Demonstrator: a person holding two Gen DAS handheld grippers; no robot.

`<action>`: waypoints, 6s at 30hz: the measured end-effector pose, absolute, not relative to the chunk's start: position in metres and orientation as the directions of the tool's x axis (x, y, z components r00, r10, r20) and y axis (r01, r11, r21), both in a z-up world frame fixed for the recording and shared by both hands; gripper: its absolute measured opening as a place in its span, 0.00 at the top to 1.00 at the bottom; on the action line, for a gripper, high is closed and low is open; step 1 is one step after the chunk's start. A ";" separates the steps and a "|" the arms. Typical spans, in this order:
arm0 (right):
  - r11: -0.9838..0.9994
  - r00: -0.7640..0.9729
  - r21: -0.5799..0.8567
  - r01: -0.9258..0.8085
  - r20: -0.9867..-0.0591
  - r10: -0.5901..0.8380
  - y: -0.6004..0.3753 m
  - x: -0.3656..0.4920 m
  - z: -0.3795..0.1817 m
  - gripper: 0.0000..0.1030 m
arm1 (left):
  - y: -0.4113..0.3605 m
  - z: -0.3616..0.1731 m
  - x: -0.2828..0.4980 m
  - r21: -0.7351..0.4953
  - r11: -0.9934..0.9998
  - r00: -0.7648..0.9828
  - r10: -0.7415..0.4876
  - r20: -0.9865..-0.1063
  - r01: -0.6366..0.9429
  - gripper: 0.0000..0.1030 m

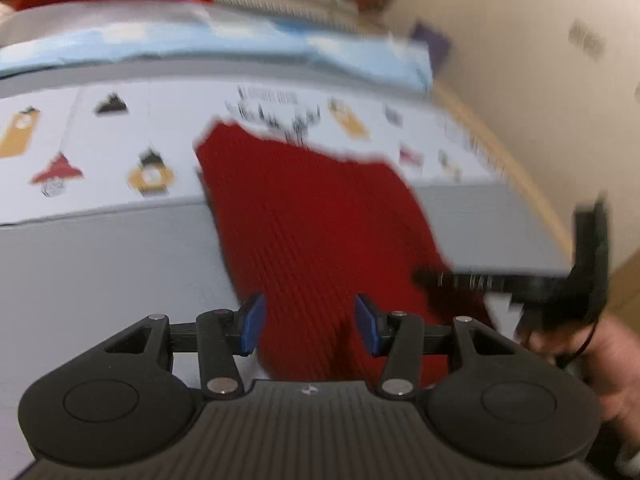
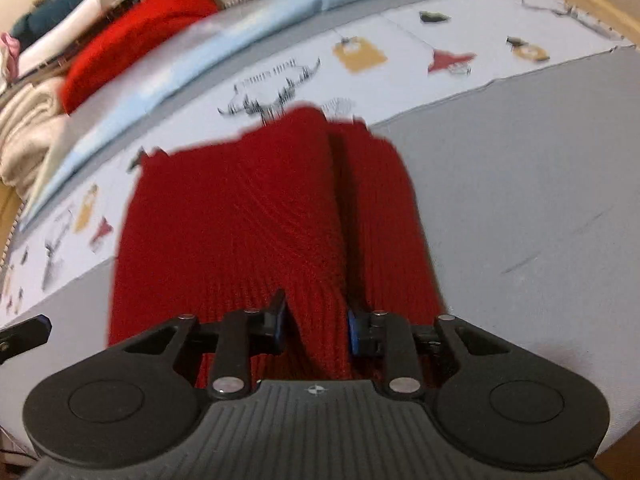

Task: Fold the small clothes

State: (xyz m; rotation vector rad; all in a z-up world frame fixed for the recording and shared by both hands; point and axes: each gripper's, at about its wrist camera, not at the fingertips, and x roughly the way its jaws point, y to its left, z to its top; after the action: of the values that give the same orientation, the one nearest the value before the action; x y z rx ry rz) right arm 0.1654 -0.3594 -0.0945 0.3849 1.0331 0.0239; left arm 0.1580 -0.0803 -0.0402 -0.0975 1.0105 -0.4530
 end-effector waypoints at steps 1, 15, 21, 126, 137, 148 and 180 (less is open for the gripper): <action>0.949 0.524 0.286 0.131 -0.833 0.179 -0.354 0.168 -0.094 0.71 | -0.089 -0.052 0.159 -0.252 0.913 0.419 -0.376 -0.826 0.322 0.46; 0.924 0.562 0.321 0.206 -0.812 0.157 -0.383 0.183 -0.085 0.13 | -0.066 -0.062 0.212 -0.351 0.922 0.425 -0.386 -0.819 0.162 0.25; 0.862 0.529 0.436 0.257 -0.811 0.252 -0.401 0.197 -0.112 0.06 | -0.053 -0.100 0.257 -0.541 0.841 0.361 -0.501 -0.786 -0.012 0.17; 0.996 0.706 0.046 -0.080 -0.702 0.089 -0.175 -0.036 0.013 0.15 | 0.012 0.013 -0.060 -0.004 0.998 0.686 0.036 -0.727 -0.056 0.07; 0.992 0.695 0.064 -0.112 -0.708 0.125 -0.164 -0.030 0.008 0.14 | 0.019 0.015 -0.056 -0.009 0.996 0.708 0.053 -0.705 -0.083 0.07; 0.988 0.697 0.055 -0.144 -0.703 0.141 -0.157 -0.028 0.007 0.14 | 0.016 0.012 -0.054 -0.011 0.998 0.715 0.040 -0.698 -0.066 0.07; 0.989 0.702 0.040 -0.141 -0.701 0.128 -0.157 -0.031 0.007 0.14 | 0.017 0.008 -0.056 -0.005 0.999 0.712 0.030 -0.701 -0.047 0.07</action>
State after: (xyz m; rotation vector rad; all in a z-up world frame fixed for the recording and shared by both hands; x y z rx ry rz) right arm -0.0314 -0.1573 0.0075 -0.0170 0.7788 0.1494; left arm -0.0559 0.0166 0.0077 -0.0227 0.7767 0.0429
